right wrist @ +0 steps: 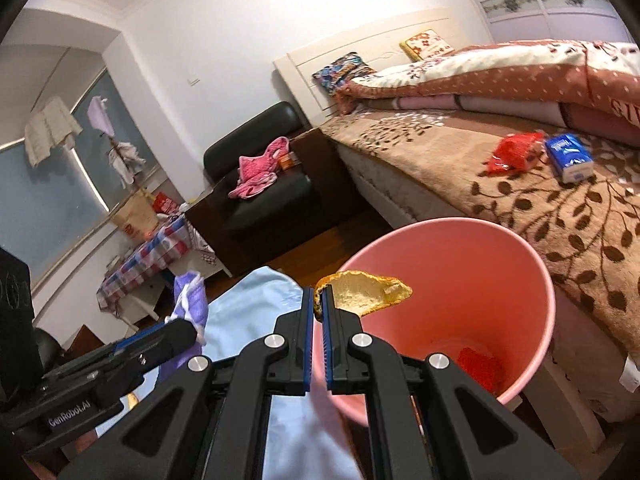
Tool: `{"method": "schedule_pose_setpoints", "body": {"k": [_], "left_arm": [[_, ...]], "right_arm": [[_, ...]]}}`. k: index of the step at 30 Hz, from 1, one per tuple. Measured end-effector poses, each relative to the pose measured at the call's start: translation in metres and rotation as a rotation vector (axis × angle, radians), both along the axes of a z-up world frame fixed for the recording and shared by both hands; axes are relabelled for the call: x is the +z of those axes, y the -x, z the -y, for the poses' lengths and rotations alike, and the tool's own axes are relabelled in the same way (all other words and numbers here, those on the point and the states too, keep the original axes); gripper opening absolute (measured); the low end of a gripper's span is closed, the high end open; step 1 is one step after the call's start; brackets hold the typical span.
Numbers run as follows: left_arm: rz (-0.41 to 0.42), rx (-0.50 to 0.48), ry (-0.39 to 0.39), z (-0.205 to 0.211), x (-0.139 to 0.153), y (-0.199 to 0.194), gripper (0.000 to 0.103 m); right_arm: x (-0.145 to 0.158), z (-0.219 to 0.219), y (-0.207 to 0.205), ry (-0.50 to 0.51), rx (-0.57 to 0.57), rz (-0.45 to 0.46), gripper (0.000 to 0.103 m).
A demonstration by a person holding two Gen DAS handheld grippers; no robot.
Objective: Collect trash
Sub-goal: 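Carry the purple bundle and yellow crisp in both tools over the pink bucket, then open both tools to drop the bundle and crisp into the bucket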
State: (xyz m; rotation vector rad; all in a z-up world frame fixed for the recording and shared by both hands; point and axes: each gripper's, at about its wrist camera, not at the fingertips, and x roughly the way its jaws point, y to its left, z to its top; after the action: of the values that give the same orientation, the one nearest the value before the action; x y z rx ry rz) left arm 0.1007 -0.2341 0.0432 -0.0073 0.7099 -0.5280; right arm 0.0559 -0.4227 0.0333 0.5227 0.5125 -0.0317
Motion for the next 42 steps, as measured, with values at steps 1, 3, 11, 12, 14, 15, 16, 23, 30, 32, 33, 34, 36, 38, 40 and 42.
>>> {"method": "schedule_pose_setpoints", "body": {"k": [1, 3, 11, 12, 14, 15, 16, 23, 30, 32, 33, 34, 36, 38, 40, 42], "left_arm": [[-0.005, -0.010, 0.005, 0.007, -0.001, -0.003, 0.034], [-0.009, -0.025, 0.006, 0.019, -0.003, -0.010, 0.034], [-0.026, -0.068, -0.019, 0.058, -0.017, -0.029, 0.034], [-0.029, -0.072, -0.022, 0.062, -0.019, -0.030, 0.034], [-0.034, -0.082, -0.031, 0.070, -0.023, -0.034, 0.034], [-0.035, -0.085, -0.033, 0.071, -0.024, -0.035, 0.034], [-0.037, -0.087, -0.036, 0.073, -0.026, -0.036, 0.034], [-0.059, -0.109, -0.063, 0.086, -0.037, -0.042, 0.034], [-0.076, -0.111, -0.072, 0.089, -0.044, -0.046, 0.034], [-0.078, -0.112, -0.071, 0.090, -0.044, -0.047, 0.034], [-0.078, -0.112, -0.072, 0.090, -0.044, -0.047, 0.034], [-0.080, -0.112, -0.074, 0.090, -0.045, -0.048, 0.035], [-0.087, -0.117, -0.078, 0.091, -0.046, -0.048, 0.035], [-0.093, -0.117, -0.084, 0.092, -0.048, -0.049, 0.036], [-0.099, -0.115, -0.082, 0.091, -0.048, -0.051, 0.037], [-0.102, -0.108, -0.078, 0.090, -0.048, -0.051, 0.043]], "right_arm": [[-0.003, 0.004, 0.000, -0.001, -0.007, -0.003, 0.004], [-0.008, 0.011, 0.000, -0.006, -0.022, -0.009, 0.004], [-0.030, 0.031, -0.002, -0.024, -0.058, -0.043, 0.004], [-0.033, 0.033, -0.003, -0.025, -0.061, -0.047, 0.004], [-0.037, 0.037, -0.004, -0.030, -0.066, -0.053, 0.004], [-0.038, 0.037, -0.004, -0.031, -0.068, -0.055, 0.004], [-0.040, 0.039, -0.004, -0.029, -0.070, -0.057, 0.004], [-0.045, 0.039, -0.004, -0.026, -0.083, -0.066, 0.004], [-0.049, 0.040, -0.004, -0.031, -0.090, -0.077, 0.004], [-0.049, 0.039, -0.003, -0.033, -0.094, -0.079, 0.004], [-0.049, 0.039, -0.003, -0.036, -0.097, -0.082, 0.004], [-0.050, 0.039, -0.003, -0.040, -0.096, -0.084, 0.005], [-0.051, 0.040, -0.003, -0.042, -0.099, -0.090, 0.007], [-0.052, 0.042, -0.003, -0.046, -0.111, -0.102, 0.014], [-0.053, 0.043, -0.003, -0.057, -0.117, -0.105, 0.018], [-0.054, 0.045, -0.003, -0.062, -0.127, -0.105, 0.019]]}}
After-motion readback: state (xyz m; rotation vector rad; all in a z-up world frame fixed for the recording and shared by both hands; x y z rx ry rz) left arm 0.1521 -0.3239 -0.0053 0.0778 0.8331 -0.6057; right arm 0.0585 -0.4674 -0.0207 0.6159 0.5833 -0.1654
